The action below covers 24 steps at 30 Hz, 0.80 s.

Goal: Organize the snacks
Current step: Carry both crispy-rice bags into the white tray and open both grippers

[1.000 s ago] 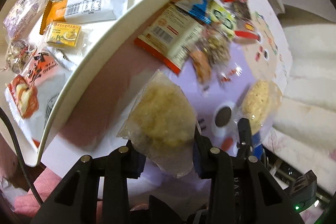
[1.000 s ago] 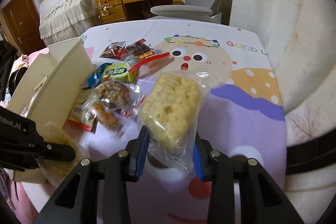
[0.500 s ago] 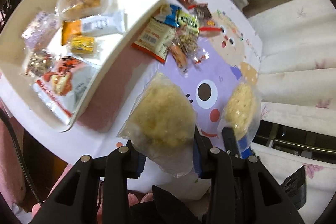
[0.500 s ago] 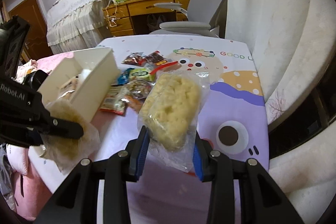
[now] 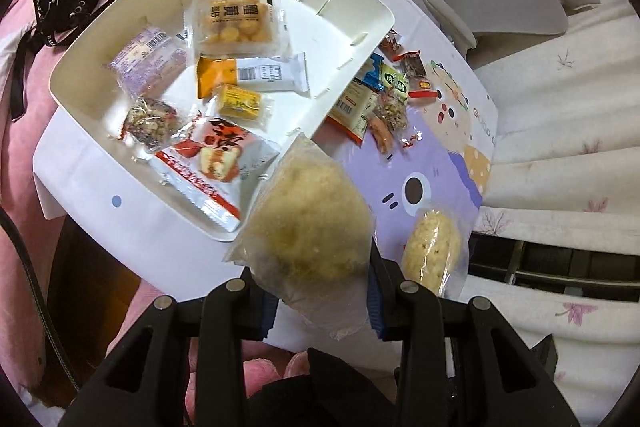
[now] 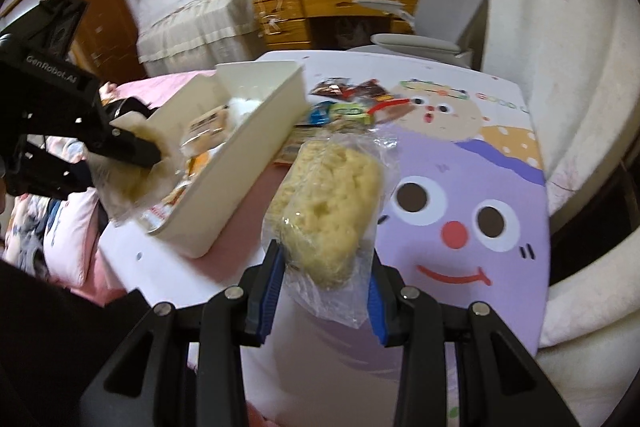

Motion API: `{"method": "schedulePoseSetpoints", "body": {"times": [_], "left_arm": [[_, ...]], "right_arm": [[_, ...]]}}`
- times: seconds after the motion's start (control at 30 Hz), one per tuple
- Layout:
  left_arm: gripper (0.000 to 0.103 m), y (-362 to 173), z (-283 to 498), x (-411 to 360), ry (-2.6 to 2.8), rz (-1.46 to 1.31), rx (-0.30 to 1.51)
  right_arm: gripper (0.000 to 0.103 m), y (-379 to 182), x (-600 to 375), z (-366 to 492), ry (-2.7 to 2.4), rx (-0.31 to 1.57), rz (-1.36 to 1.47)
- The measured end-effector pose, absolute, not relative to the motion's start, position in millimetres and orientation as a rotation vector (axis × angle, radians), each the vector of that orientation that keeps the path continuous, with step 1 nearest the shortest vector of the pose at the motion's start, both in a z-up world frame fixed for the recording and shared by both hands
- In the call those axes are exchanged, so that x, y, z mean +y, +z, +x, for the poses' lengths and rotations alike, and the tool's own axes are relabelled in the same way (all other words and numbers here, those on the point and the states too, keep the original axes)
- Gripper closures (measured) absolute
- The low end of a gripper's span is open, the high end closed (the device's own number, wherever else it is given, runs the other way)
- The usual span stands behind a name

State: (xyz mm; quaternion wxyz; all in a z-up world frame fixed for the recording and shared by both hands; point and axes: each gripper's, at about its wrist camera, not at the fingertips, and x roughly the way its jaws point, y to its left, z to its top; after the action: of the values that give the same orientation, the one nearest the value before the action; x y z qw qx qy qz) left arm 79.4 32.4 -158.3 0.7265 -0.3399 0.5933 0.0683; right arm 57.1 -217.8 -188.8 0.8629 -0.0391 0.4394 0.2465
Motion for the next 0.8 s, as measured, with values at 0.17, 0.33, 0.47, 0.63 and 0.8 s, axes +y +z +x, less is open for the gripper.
{"method": "schedulePoseSetpoints", "body": {"times": [0.17, 0.33, 0.47, 0.63, 0.8], "left_arm": [[0.069, -160, 74, 49, 0.076, -0.71, 1.298], [0.069, -152, 73, 69, 0.031, -0.627, 1.277], [0.069, -141, 74, 88, -0.005, -0.546, 1.234], [0.069, -129, 80, 109, -0.058, -0.465, 1.194], [0.069, -120, 91, 133, -0.099, -0.421, 1.168]], "right_arm": [[0.066, -178, -193, 48, 0.576, 0.875, -0.149], [0.066, -163, -164, 43, 0.598, 0.835, -0.204], [0.066, -153, -139, 37, 0.601, 0.808, -0.242], [0.066, -143, -112, 33, 0.588, 0.779, -0.274], [0.065, -139, -86, 33, 0.557, 0.767, -0.275]]}}
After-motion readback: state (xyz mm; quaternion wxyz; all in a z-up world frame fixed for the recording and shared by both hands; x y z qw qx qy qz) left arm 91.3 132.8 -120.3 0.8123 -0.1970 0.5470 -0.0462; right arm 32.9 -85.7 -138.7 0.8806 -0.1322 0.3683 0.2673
